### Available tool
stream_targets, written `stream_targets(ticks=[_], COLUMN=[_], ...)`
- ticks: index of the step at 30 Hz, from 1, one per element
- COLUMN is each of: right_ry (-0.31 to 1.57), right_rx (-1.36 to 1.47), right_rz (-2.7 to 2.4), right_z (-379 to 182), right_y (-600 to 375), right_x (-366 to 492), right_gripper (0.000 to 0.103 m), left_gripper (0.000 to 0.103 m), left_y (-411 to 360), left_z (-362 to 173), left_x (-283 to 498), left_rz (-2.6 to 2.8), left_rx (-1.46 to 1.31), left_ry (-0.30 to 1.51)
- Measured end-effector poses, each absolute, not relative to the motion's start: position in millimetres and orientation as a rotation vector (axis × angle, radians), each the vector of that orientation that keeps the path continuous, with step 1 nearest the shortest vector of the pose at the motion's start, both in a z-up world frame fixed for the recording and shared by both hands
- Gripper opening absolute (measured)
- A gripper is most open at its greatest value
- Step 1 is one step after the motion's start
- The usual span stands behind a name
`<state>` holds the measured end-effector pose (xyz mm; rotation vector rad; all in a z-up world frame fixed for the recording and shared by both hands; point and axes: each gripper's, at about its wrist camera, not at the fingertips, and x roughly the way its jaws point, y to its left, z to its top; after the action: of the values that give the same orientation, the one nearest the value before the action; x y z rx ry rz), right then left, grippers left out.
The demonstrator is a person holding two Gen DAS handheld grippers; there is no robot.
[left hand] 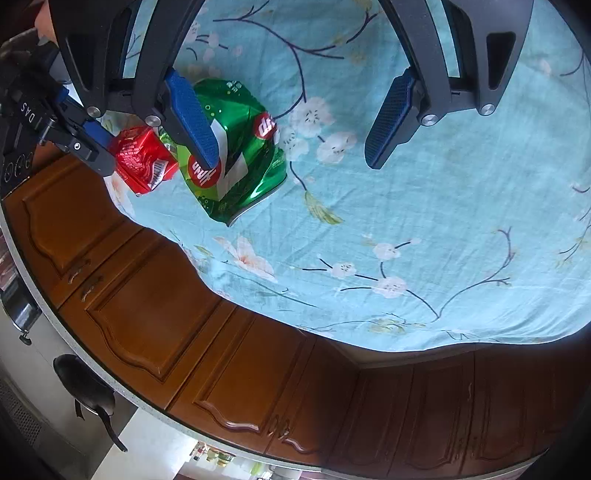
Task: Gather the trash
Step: 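Grasp the green crushed can with the left tool while the right tool grasps the red wrapper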
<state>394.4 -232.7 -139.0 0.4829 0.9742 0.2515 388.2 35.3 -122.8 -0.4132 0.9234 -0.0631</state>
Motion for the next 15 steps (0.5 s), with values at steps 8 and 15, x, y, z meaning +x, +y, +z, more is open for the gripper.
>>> stream_targets(ticks=[8, 15], right_ry=[0.979, 0.943], right_rx=[0.512, 0.497], right_rz=[0.276, 0.261], right_z=[-151.5, -138.5], right_y=[-238.2, -256.0], right_x=[392.5, 363.0], right_gripper=[0.048, 0.04], left_gripper=[0.055, 0.035], left_y=[10.2, -21.3], left_z=[-131.5, -120.9], left_x=[412.4, 400.4], left_rz=[-0.127, -0.204], left_rx=[-0.373, -0.304], left_ry=[0.925, 0.898])
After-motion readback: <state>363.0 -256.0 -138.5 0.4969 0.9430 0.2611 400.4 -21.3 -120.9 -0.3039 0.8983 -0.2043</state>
